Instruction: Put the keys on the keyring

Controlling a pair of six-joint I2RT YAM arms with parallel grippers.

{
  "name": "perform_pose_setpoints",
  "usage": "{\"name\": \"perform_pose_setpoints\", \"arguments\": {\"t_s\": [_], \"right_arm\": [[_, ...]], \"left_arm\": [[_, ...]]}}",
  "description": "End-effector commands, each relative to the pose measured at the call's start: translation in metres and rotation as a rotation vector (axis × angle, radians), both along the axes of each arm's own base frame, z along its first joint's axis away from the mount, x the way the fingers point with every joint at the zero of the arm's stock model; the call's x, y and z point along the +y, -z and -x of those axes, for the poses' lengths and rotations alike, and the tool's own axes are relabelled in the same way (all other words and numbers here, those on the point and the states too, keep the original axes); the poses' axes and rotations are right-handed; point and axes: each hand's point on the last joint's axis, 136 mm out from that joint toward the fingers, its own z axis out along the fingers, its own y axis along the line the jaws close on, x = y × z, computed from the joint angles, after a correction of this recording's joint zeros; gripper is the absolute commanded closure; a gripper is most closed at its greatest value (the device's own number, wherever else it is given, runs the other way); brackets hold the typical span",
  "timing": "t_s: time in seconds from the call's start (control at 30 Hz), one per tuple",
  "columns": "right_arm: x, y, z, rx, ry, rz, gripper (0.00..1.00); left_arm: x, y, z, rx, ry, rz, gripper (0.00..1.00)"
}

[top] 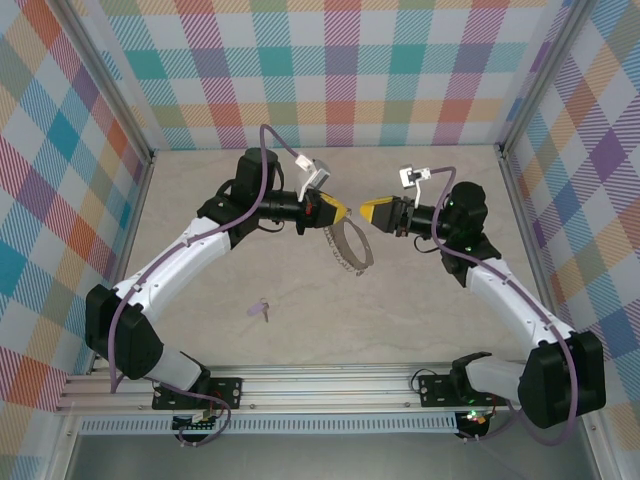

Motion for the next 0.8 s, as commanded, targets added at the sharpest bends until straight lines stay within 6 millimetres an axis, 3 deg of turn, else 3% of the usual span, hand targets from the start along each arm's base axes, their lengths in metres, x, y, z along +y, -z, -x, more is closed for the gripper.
{"name": "perform_pose_setpoints", "arguments": {"t_s": [0.0,0.37,0.77], "right_arm": [[0.005,-0.008,0.012,-0.042,-0.086,-0.024,0.65],[0.013,0.004,0.009,-0.017,-0.116,-0.012,0.67],[0.023,-0.001,0.012,-0.037,-0.154,-0.016,0.73]], "left_arm": [[-0.005,-0.027,0.007,-0.053,0.051,0.056,1.00],[-0.005,-0.032,0.008,-0.055,0.057,0.065,1.00],[-0.006,-0.032,0.010,-0.050,0.066,0.066,1.00]]}}
